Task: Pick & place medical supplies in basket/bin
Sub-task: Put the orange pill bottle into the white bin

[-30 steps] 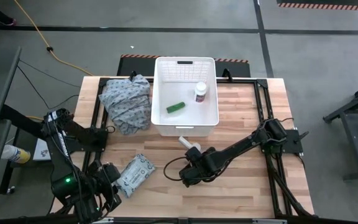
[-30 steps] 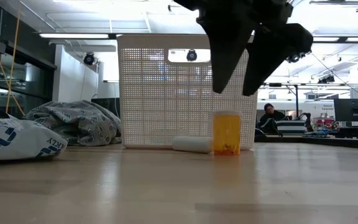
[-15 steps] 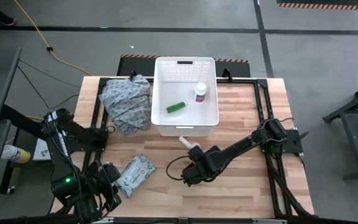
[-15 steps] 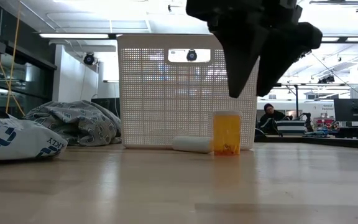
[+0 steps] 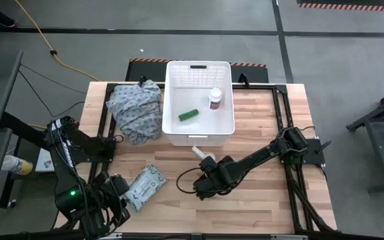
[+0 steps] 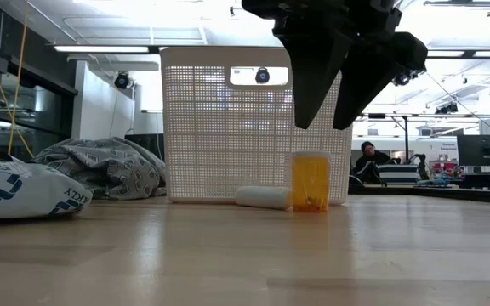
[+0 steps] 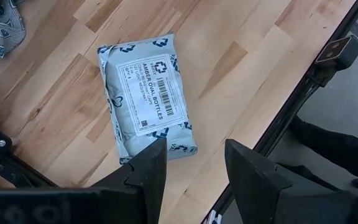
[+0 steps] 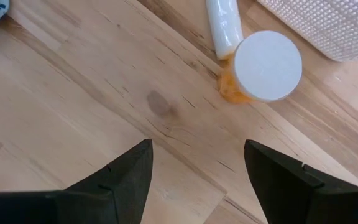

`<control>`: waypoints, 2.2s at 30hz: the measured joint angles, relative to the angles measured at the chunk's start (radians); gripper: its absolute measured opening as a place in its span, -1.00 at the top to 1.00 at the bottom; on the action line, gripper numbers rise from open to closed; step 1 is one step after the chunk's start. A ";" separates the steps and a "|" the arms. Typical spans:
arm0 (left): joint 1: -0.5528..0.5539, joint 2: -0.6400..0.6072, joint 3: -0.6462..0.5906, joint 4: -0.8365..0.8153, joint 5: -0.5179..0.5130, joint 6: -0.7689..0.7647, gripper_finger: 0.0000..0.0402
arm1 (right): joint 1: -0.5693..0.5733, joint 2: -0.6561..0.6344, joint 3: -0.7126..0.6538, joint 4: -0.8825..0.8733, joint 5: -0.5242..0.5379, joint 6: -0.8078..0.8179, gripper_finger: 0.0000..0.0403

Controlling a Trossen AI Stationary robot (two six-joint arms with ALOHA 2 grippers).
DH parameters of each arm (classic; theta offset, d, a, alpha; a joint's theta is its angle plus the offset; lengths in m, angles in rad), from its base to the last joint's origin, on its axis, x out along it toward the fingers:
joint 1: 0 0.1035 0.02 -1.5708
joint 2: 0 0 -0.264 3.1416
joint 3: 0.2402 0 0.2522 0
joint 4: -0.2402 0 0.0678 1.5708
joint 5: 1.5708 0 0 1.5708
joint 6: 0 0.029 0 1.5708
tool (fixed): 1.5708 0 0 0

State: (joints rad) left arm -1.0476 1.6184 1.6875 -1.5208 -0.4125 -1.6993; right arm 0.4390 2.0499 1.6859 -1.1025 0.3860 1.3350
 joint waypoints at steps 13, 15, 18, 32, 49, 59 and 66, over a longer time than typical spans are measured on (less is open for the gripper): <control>0.000 0.000 0.000 0.000 -0.011 0.000 0.03 | 0.000 0.000 0.000 0.002 0.026 -0.008 -0.46; 0.000 0.000 0.000 0.000 -0.011 0.000 0.03 | 0.000 0.000 0.000 0.001 0.027 -0.011 -0.55; 0.000 0.000 0.000 0.000 -0.011 0.000 0.03 | 0.000 0.000 0.000 0.001 0.036 -0.017 -0.67; 0.000 0.000 0.000 -0.001 -0.011 0.000 0.03 | 0.000 0.000 0.000 0.034 0.077 -0.105 -0.79; 0.000 0.000 0.000 -0.001 -0.011 0.000 0.03 | -0.006 0.000 0.000 -0.049 0.027 -0.082 -0.79; 0.000 0.000 0.000 -0.001 -0.011 0.000 0.03 | -0.037 0.000 0.000 -0.059 0.044 -0.084 -0.79; 0.000 0.000 0.000 -0.001 -0.011 0.000 0.03 | -0.053 0.000 0.000 -0.059 0.050 -0.087 -0.79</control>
State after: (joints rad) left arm -1.0473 1.6188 1.6875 -1.5215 -0.4236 -1.6995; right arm 0.3859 2.0499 1.6859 -1.1618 0.4362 1.2484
